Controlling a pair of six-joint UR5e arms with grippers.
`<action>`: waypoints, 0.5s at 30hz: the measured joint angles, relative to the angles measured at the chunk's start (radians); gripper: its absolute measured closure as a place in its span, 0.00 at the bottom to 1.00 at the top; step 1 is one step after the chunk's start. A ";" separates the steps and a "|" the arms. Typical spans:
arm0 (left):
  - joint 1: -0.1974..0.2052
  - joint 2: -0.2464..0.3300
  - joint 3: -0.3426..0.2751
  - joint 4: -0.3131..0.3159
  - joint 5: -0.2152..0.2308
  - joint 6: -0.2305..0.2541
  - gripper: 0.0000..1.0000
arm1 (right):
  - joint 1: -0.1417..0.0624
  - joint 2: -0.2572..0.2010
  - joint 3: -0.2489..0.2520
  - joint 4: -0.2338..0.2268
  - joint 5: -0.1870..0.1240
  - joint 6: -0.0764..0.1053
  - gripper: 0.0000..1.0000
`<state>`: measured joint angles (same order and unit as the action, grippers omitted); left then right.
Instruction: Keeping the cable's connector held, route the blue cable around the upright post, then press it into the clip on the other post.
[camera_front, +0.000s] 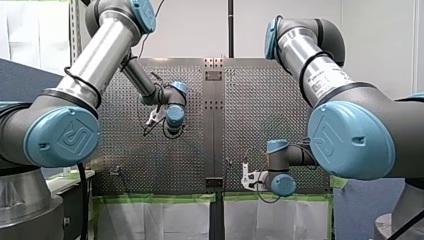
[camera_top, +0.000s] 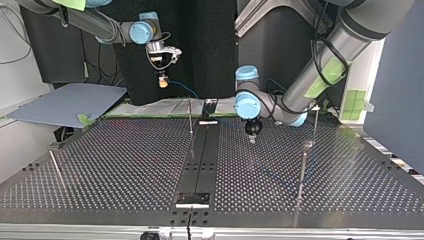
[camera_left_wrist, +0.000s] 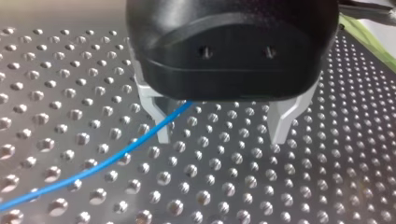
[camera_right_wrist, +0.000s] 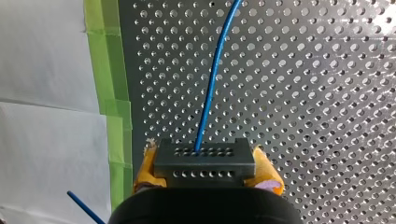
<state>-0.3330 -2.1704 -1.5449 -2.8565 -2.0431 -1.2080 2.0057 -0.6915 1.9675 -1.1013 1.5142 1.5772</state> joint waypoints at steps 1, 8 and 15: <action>-0.001 -0.005 0.000 0.002 0.000 -0.002 0.00 | 0.000 0.000 0.000 0.000 0.000 0.000 1.00; -0.017 -0.059 0.000 0.024 0.007 -0.025 0.00 | 0.001 0.000 0.000 -0.002 -0.008 0.000 1.00; -0.029 -0.069 0.000 0.056 0.008 -0.067 0.00 | 0.002 0.000 0.000 -0.003 -0.012 -0.001 1.00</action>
<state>-0.3623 -2.2391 -1.5447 -2.8005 -2.0351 -1.2750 2.0079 -0.6914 1.9675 -1.1041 1.5026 1.5766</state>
